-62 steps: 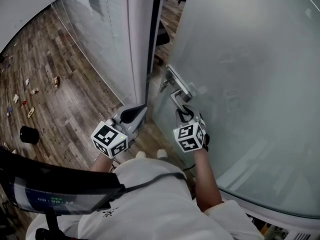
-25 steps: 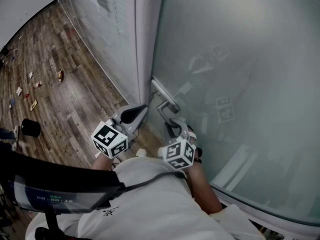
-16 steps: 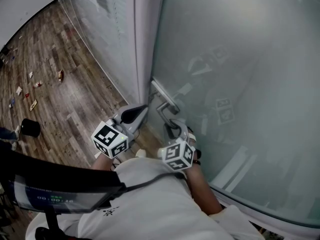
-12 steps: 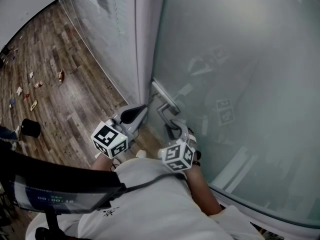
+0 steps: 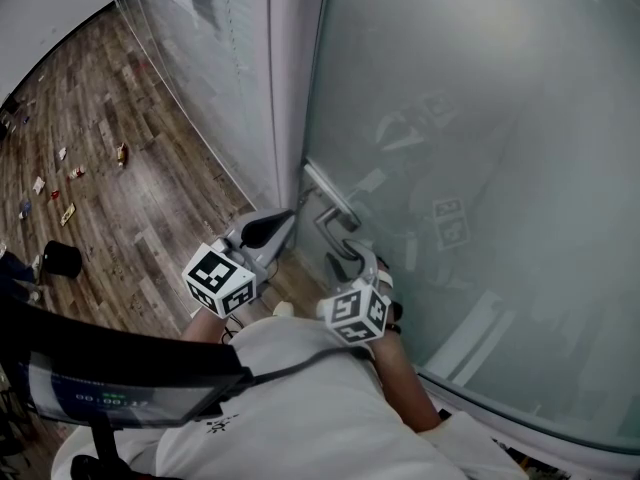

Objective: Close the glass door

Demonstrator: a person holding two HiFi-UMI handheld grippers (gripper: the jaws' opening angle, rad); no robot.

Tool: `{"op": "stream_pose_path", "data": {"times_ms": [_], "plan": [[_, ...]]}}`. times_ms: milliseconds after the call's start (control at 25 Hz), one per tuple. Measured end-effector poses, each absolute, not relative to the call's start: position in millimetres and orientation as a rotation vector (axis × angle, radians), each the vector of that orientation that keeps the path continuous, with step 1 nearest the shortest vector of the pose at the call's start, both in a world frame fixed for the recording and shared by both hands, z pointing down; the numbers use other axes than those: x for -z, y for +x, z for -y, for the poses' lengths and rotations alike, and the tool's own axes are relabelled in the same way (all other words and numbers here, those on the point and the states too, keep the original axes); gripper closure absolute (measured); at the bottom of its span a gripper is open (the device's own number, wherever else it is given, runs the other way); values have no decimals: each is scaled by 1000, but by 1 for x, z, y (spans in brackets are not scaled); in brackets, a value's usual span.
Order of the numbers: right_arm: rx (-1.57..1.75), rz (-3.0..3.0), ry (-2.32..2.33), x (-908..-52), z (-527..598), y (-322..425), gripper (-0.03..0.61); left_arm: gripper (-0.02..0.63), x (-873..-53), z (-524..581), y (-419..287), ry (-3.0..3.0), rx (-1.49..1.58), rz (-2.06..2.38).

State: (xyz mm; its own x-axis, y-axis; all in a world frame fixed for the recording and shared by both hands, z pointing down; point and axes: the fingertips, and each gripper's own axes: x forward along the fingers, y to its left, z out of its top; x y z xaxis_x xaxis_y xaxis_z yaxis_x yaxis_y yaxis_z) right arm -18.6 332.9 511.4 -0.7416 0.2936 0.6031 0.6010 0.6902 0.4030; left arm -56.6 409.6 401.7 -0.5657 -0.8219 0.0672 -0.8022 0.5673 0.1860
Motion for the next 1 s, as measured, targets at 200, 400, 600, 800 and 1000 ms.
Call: {"op": "stream_pose_path", "data": {"times_ms": [200,400,600,800,1000], "plan": [[860,2418,-638,-504,-329,-18,414,609,-401,-409,-57,1385,198,2648],[916,2458,-604,-485,-328,-16,414,609,-400,-406,-57,1396,194,2643],[620,2654,-681,-440,-333,-4,526,609,-396,-401,-56,1408,196,2642],[92,2774,-783,-414,-333,-1,571,609,-387,-397,-53,1434,201,2649],[105,2782,-766,-414,-327,-2,571,609,-384,-395,-52,1444,206,2650]]}}
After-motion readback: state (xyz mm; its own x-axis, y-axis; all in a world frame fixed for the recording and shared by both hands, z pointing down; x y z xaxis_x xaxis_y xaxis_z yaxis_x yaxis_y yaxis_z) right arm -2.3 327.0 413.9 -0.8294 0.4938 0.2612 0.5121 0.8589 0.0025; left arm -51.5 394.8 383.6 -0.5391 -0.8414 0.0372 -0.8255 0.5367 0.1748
